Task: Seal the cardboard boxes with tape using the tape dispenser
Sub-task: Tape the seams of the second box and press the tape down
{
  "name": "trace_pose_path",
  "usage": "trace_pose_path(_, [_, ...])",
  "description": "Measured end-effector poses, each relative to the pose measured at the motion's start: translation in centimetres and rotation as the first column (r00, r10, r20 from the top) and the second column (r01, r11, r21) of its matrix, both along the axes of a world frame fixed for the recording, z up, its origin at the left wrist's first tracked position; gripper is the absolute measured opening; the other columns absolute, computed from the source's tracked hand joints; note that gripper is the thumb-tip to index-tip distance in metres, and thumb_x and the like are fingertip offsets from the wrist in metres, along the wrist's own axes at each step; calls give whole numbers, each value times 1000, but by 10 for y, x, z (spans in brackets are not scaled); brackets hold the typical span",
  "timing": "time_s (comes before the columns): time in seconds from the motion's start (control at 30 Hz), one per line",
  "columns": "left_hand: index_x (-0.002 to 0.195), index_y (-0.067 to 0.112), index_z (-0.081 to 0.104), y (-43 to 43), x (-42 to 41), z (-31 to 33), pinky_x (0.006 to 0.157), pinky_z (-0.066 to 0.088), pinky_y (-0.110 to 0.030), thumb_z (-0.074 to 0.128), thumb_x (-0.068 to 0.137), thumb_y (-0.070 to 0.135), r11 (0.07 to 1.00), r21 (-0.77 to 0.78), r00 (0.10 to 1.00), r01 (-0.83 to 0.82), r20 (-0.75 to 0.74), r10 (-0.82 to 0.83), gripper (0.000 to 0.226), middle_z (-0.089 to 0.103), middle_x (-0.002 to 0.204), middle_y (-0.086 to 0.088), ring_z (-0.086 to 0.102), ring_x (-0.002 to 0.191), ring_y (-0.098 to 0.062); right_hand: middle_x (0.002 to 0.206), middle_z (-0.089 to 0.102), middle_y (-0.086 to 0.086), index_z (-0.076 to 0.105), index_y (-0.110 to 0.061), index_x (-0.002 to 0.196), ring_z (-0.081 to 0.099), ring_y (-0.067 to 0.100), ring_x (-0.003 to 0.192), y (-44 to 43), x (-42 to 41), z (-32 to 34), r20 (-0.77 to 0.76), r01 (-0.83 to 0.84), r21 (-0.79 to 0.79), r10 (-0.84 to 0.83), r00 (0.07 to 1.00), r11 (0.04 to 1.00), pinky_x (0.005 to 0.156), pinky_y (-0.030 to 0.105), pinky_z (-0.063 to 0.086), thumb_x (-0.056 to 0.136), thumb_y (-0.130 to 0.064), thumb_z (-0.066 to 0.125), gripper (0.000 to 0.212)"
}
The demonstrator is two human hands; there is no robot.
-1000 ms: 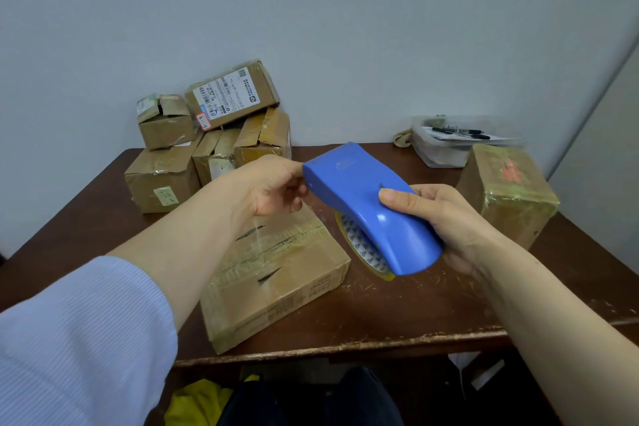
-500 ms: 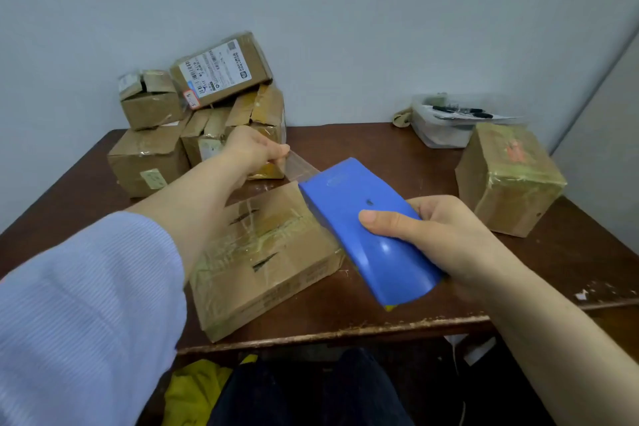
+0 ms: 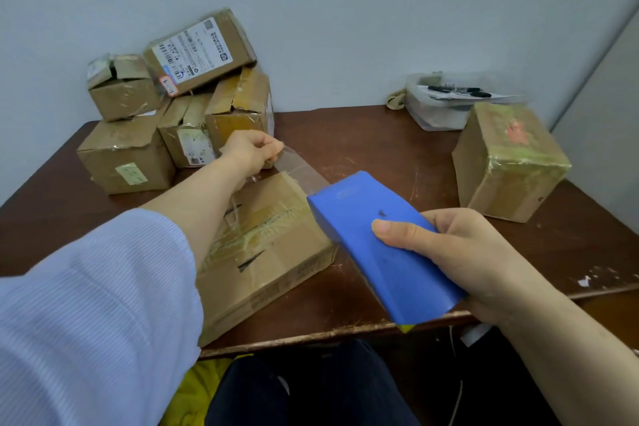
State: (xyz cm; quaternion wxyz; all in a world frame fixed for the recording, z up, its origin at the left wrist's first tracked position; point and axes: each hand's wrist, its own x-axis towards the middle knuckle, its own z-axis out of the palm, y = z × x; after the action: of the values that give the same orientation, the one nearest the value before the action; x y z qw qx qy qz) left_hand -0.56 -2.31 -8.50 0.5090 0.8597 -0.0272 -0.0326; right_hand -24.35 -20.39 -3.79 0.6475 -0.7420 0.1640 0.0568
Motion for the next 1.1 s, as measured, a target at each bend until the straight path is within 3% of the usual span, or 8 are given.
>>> trace_pose_path(0.27, [70,20,64,-1,2,-9,72,48,-29,65,90,20,997,74,1000,30,-6,-30,19,61,70,2,56,71,-13,64,71,9,68,-5,66,66,16,53,2,-4,0,-39,-43,50,45,998,998,48,22,49,52,-39,74,37])
trace_pose_path(0.4, [69,18,65,1,4,-15,93,43,-32,66,89,23,990,140,1000,9,12,-11,20,67,95,-8,51,114,-17,67,72,10,68,-4,69,67,17,55,3,-4,-3,-57,-42,59,46,997,997,51,24,50,52,-39,74,39])
trace_pose_path(0.53, [87,14,70,0,1,-15,83,43,-30,66,89,23,983,182,1000,11,9,-13,11,62,95,-3,52,92,-17,66,71,9,69,-3,71,66,16,55,3,-4,-5,-71,-50,56,54,996,997,50,23,49,52,-40,74,42])
trace_pose_path(0.6, [97,11,71,0,0,-16,82,40,-29,65,89,24,977,210,999,15,29,-22,16,60,96,-2,52,93,-17,65,71,8,68,-3,70,66,15,54,2,-3,-6,-72,-52,59,56,996,997,49,22,49,54,-39,74,40])
trace_pose_path(0.77, [99,11,71,-1,-2,-16,88,43,-34,64,90,28,948,316,997,34,61,-56,20,66,112,-8,56,109,-27,64,71,8,68,-4,69,66,15,54,2,-1,-10,-86,-51,62,56,995,997,49,22,49,54,-39,74,38])
trace_pose_path(0.93, [106,12,72,-2,-1,-18,90,44,-37,60,92,35,902,432,995,10,84,-52,29,65,118,-9,55,113,-30,68,72,9,69,-4,71,67,16,57,0,1,-13,-91,-44,55,49,995,998,52,24,50,54,-40,74,40])
trace_pose_path(1.1, [102,6,68,-3,3,-22,73,44,-37,56,90,49,795,604,995,-46,98,-17,46,66,108,-15,59,102,-33,71,72,11,70,-1,76,67,17,58,-3,0,-15,-96,-38,59,44,994,998,54,25,51,58,-39,75,42])
